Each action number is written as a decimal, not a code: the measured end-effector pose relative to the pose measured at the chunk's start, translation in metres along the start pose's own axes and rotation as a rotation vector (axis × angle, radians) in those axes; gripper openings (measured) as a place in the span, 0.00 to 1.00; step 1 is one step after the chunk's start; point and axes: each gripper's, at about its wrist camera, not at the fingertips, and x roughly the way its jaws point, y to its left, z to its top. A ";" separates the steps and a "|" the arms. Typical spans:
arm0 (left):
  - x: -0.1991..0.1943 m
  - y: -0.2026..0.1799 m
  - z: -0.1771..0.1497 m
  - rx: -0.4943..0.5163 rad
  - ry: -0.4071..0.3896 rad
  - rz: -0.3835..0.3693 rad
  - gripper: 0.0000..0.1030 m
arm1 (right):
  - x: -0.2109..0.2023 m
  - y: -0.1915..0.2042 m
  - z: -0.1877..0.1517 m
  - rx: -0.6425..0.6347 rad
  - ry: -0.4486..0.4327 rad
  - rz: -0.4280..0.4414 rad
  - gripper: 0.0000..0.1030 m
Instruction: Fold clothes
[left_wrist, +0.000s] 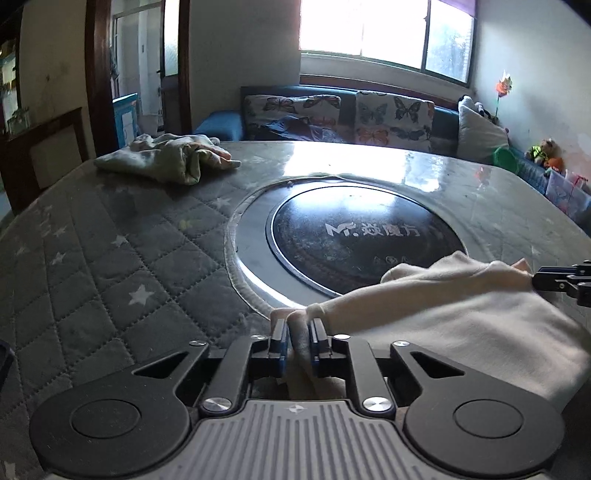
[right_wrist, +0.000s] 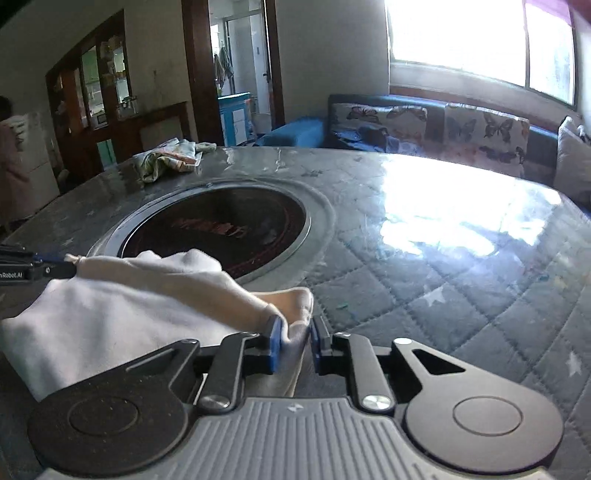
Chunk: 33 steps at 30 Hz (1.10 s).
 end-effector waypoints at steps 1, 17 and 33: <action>-0.002 0.000 0.002 -0.002 -0.005 0.015 0.26 | -0.003 0.002 0.002 -0.013 -0.016 -0.001 0.19; -0.030 -0.042 -0.016 -0.074 0.007 -0.134 0.46 | 0.027 0.031 0.015 -0.028 0.015 0.144 0.37; -0.035 -0.049 -0.026 -0.099 -0.012 -0.161 0.66 | 0.020 0.043 0.010 -0.074 -0.010 0.148 0.63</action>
